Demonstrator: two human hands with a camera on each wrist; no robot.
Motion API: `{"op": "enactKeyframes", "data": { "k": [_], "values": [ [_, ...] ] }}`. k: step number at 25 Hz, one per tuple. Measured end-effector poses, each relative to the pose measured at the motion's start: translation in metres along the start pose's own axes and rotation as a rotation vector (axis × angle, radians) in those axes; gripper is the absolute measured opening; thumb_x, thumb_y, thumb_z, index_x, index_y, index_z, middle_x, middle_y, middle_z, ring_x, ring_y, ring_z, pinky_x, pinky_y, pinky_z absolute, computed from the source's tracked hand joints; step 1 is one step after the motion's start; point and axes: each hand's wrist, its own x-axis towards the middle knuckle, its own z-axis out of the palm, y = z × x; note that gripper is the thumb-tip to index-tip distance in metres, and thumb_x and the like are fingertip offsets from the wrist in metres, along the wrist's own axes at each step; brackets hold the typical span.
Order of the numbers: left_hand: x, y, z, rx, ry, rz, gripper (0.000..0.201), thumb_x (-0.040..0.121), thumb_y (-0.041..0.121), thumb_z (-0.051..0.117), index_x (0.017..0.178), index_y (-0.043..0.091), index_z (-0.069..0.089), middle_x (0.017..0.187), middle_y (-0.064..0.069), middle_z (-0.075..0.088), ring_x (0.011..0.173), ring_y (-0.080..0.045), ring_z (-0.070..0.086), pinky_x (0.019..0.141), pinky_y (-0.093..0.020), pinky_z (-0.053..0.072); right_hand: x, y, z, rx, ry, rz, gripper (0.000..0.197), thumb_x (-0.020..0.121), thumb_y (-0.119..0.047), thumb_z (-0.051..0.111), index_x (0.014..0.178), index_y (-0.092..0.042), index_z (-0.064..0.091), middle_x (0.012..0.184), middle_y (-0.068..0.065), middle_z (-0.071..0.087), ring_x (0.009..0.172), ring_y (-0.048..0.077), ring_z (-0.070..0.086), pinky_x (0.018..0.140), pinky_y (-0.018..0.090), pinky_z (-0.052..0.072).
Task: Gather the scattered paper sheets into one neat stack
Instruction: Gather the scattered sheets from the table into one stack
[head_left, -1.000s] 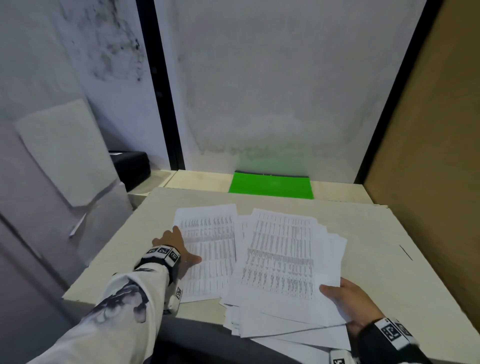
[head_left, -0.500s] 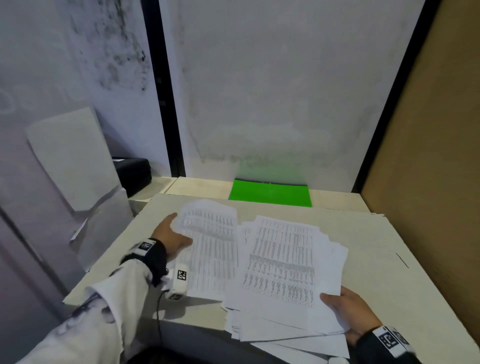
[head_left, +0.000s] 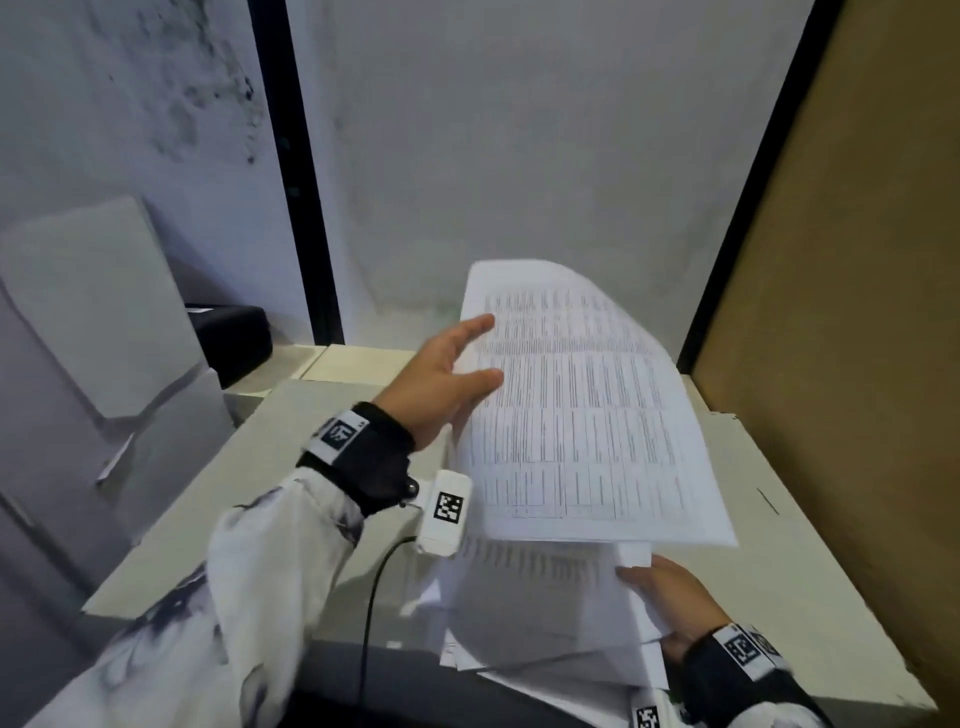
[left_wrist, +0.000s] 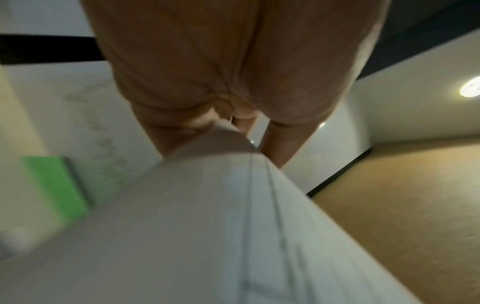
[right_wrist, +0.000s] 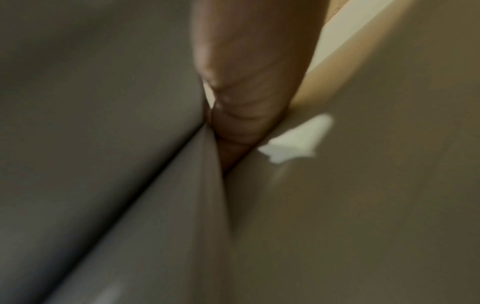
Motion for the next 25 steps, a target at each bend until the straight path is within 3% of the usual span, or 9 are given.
{"op": "enactKeyframes", "data": {
  "k": [2, 4, 6, 10, 14, 16, 20, 23, 25],
  "values": [
    [0.009, -0.043, 0.020, 0.177, -0.069, -0.167, 0.072, 0.091, 0.003, 0.068, 0.153, 0.022, 0.036, 0.158, -0.004, 0.042, 0.138, -0.024, 0.050, 0.114, -0.040, 0.044, -0.002, -0.002, -0.001, 0.124, 0.021, 0.052, 0.020, 0.095, -0.014, 0.056, 0.094, 0.002, 0.069, 0.084, 0.025, 0.072, 0.068, 0.035, 0.067, 0.064, 0.037, 0.052],
    [0.010, -0.085, 0.032, 0.493, -0.219, -0.288, 0.085, 0.089, 0.013, 0.072, 0.158, 0.023, 0.023, 0.162, -0.006, 0.036, 0.144, -0.026, 0.041, 0.115, -0.035, 0.037, 0.001, -0.006, -0.003, 0.287, -0.029, 0.124, 0.051, 0.097, -0.049, 0.052, 0.109, -0.002, 0.071, 0.106, 0.030, 0.075, 0.085, 0.041, 0.070, 0.073, 0.043, 0.055],
    [0.004, -0.118, 0.041, 0.708, -0.314, -0.449, 0.099, 0.085, 0.023, 0.076, 0.159, 0.019, 0.011, 0.158, -0.014, 0.038, 0.140, -0.032, 0.045, 0.112, -0.041, 0.042, -0.001, -0.008, -0.004, 0.344, -0.060, 0.183, 0.061, 0.093, -0.061, 0.051, 0.115, -0.007, 0.067, 0.115, 0.024, 0.073, 0.094, 0.039, 0.070, 0.073, 0.042, 0.056],
    [-0.008, -0.153, 0.041, 0.970, -0.131, -0.556, 0.102, 0.068, 0.053, 0.080, 0.149, 0.020, 0.027, 0.142, -0.013, 0.038, 0.128, -0.038, 0.047, 0.102, -0.049, 0.051, 0.008, 0.002, -0.001, 0.166, -0.115, 0.069, 0.042, 0.088, -0.007, 0.072, 0.129, 0.000, 0.064, 0.123, 0.014, 0.073, 0.090, 0.019, 0.076, 0.064, 0.021, 0.059],
    [-0.018, -0.161, 0.034, 0.829, -0.016, -0.578, 0.080, 0.054, 0.054, 0.071, 0.125, 0.027, 0.046, 0.122, -0.005, 0.051, 0.105, -0.028, 0.061, 0.088, -0.042, 0.058, 0.014, 0.015, -0.001, 0.039, -0.142, -0.079, 0.044, 0.084, 0.014, 0.063, 0.125, -0.001, 0.065, 0.117, 0.014, 0.077, 0.102, 0.031, 0.076, 0.082, 0.042, 0.059],
    [-0.023, -0.159, 0.035, 0.759, 0.003, -0.577, 0.076, 0.049, 0.050, 0.069, 0.119, 0.030, 0.050, 0.115, -0.002, 0.056, 0.094, -0.025, 0.066, 0.082, -0.039, 0.061, 0.012, 0.016, 0.002, 0.038, -0.178, -0.123, 0.044, 0.083, 0.017, 0.061, 0.124, 0.001, 0.066, 0.115, 0.015, 0.078, 0.101, 0.031, 0.076, 0.083, 0.043, 0.058],
    [-0.024, -0.157, 0.043, 0.873, -0.082, -0.606, 0.086, 0.058, 0.051, 0.078, 0.131, 0.022, 0.043, 0.126, -0.009, 0.053, 0.107, -0.031, 0.063, 0.082, -0.037, 0.056, 0.004, 0.014, -0.001, 0.067, -0.253, -0.108, 0.052, 0.063, 0.012, 0.071, 0.115, 0.009, 0.068, 0.113, 0.023, 0.076, 0.096, 0.034, 0.076, 0.074, 0.039, 0.062],
    [-0.024, -0.153, 0.045, 0.844, -0.052, -0.577, 0.061, 0.068, 0.046, 0.077, 0.117, 0.013, 0.061, 0.113, -0.006, 0.069, 0.099, -0.026, 0.068, 0.085, -0.036, 0.059, 0.006, 0.016, -0.004, 0.070, -0.291, -0.094, 0.059, 0.068, 0.014, 0.073, 0.125, 0.003, 0.064, 0.123, 0.020, 0.074, 0.105, 0.031, 0.075, 0.075, 0.035, 0.063],
    [-0.027, -0.152, 0.044, 0.739, -0.045, -0.580, 0.048, 0.067, 0.043, 0.076, 0.104, 0.013, 0.067, 0.098, 0.000, 0.073, 0.089, -0.023, 0.070, 0.083, -0.034, 0.061, 0.010, 0.016, -0.002, 0.074, -0.318, -0.097, 0.079, 0.058, -0.006, 0.093, 0.130, 0.003, 0.061, 0.125, 0.016, 0.074, 0.108, 0.028, 0.074, 0.076, 0.033, 0.062]
  ]
}}
